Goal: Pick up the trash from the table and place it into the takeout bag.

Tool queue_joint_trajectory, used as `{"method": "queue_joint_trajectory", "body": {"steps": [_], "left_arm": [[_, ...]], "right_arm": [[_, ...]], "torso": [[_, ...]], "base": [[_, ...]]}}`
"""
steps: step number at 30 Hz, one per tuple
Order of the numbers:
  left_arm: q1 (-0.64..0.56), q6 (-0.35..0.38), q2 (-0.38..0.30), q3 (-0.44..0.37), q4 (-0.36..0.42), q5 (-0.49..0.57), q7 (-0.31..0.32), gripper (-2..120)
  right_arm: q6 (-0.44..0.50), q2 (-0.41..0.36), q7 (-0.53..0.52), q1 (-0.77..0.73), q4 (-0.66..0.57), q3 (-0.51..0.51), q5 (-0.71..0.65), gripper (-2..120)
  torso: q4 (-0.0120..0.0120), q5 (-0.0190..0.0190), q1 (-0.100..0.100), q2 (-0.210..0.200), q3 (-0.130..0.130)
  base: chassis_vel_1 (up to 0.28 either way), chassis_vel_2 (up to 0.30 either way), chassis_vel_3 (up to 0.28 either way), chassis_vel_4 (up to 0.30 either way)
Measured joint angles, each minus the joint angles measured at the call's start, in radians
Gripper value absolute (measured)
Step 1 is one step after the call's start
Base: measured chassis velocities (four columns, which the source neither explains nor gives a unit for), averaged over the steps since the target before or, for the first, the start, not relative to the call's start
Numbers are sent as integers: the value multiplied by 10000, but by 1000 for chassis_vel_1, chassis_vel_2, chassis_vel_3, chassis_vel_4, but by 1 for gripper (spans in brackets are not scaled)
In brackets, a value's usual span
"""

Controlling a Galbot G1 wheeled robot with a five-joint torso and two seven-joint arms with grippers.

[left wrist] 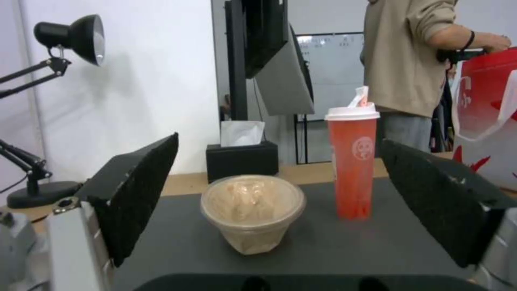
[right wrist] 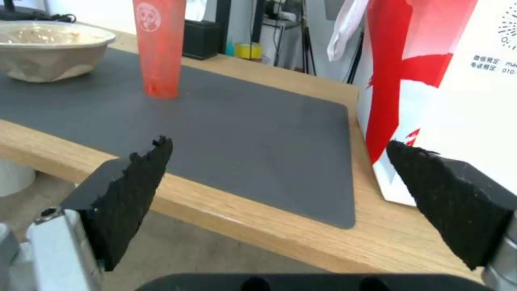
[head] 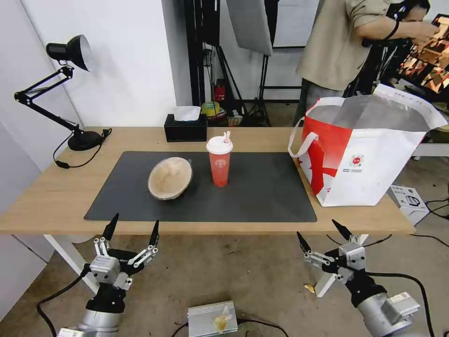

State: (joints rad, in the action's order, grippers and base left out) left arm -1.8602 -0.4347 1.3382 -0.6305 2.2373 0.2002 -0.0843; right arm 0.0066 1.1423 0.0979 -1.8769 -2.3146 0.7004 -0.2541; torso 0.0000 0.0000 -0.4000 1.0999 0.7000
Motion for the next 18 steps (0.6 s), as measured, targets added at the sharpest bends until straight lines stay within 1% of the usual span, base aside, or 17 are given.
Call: {"method": "queue_joint_trajectory", "body": {"steps": [8,18], "left_arm": [[-11,-1,-54,-29,-48,18,-1,100],[64,-83,-311,261,-299,-6,-58,100]], "right_arm": [[1,-176,-71,161,47,6,-115,100],[-151,-378,-188,706,264,-142,-274,100]], "torso": [[0,0,0,0,0],[-3,0,0,0,0]], "base": [[0,0,0,0],[0,0,0,0]]}}
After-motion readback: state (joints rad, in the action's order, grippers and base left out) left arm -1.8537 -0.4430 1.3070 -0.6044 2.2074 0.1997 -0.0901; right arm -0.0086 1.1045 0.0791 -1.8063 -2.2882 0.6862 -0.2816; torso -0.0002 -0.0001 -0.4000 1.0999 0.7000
